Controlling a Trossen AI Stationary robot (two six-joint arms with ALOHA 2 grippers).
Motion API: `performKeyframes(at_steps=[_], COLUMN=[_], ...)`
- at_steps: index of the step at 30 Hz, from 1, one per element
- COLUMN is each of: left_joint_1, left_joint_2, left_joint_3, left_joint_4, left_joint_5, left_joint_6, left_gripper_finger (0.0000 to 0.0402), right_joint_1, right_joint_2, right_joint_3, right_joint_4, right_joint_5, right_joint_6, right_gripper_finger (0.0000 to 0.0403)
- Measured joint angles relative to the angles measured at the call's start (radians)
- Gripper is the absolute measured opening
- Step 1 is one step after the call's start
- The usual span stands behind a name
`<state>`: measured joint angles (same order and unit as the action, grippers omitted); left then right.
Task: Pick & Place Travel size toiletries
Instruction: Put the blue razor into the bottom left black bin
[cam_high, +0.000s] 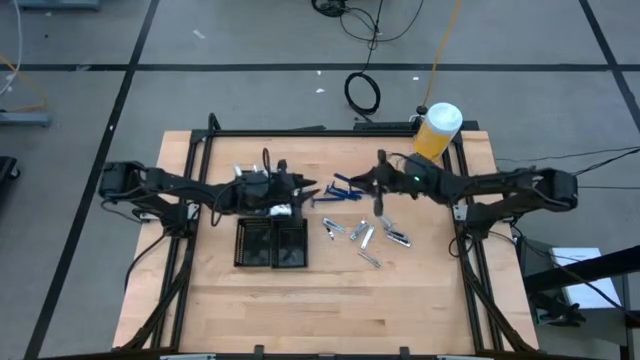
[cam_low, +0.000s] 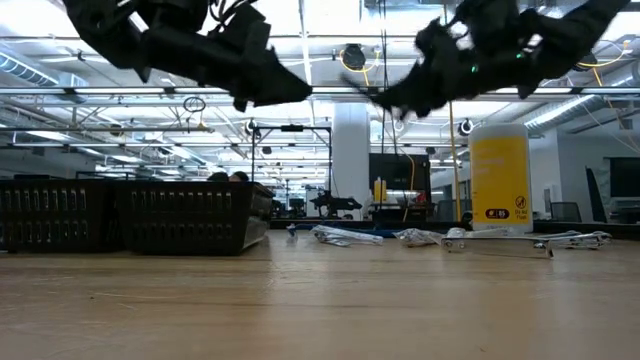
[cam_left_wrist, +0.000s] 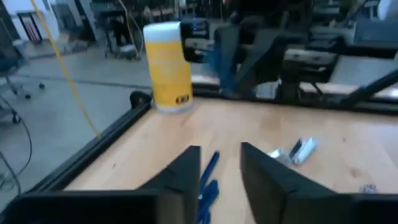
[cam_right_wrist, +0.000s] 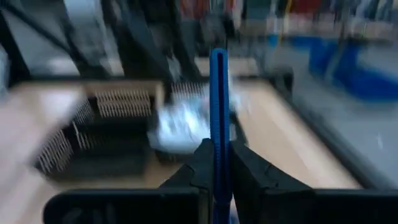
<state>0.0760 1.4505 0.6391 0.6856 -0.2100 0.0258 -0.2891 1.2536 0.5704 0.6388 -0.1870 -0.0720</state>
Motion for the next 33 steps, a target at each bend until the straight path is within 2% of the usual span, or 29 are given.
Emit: performKeyframes(at_steps=[6, 11, 15, 21, 26, 33], left_joint_1=[0.000, 0.000, -0.007, -0.031, -0.038, -0.035], left_joint_2=[0.121, 0.221, 0.283, 0.337, 0.338, 0.345], left_joint_3=[0.000, 0.034, 0.127, 0.260, 0.314, 0.376], left_joint_4=[0.318, 0.500, 0.491, 0.488, 0.434, 0.307], left_joint_5=[0.033, 0.119, 0.160, 0.169, 0.169, 0.167], left_joint_6=[-0.004, -0.002, -0.004, 0.045, 0.105, 0.084], left_gripper_finger=[0.0198, 0.0230, 0.0236, 0.0226, 0.0218, 0.0209], right_joint_1=[0.093, 0.119, 0.126, 0.128, 0.128, 0.128], right_joint_2=[-0.016, -0.017, -0.017, -0.016, -0.016, -0.016], right_joint_3=[-0.148, -0.202, -0.204, -0.204, -0.204, -0.203], right_joint_4=[0.447, 0.606, 0.606, 0.598, 0.591, 0.587], right_joint_5=[-0.001, 0.002, 0.001, 0.002, 0.002, 0.002], right_joint_6=[0.007, -0.016, -0.028, -0.030, -0.030, -0.047], right_gripper_finger=[0.0021, 0.0021, 0.0021, 0.0021, 0.0021, 0.0021])
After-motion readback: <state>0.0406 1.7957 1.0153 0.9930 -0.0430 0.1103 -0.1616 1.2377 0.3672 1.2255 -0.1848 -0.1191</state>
